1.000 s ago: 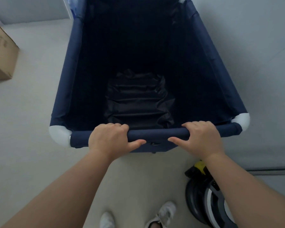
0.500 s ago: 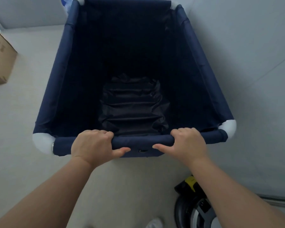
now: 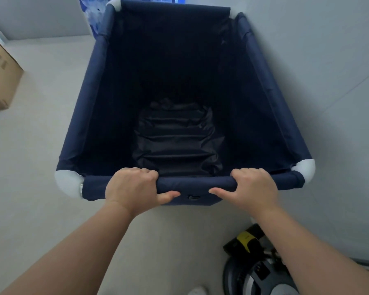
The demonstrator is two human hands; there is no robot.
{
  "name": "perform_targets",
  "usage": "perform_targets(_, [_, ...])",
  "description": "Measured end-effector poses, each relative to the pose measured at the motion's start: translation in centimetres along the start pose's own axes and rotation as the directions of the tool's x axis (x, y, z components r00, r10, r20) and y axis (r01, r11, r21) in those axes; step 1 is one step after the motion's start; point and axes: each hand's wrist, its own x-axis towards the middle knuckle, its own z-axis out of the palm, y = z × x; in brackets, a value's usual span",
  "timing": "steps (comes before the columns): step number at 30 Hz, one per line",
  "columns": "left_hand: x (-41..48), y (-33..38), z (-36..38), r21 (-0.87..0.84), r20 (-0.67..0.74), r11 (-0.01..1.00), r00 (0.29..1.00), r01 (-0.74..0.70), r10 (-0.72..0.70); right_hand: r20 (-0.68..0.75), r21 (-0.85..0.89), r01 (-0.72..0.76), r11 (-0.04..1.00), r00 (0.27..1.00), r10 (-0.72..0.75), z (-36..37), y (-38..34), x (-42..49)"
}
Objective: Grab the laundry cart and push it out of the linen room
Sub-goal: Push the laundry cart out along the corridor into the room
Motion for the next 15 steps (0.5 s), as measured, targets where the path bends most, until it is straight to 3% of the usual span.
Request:
perform_targets(9, [3.6,4.1,0.6,-0.017,-0.019,0.999,0.999,0.044,-0.045,0.038,-0.016,0.019,1.000,0.999,-0.018,-0.6,5.2,2.4])
perform_targets(15, [7.2,5.7,0.7,-0.043,-0.045,0.998,0.998,0.038,-0.040,0.050,0.038,-0.020,0.999,0.999,0.018,-0.5,4.1,6.7])
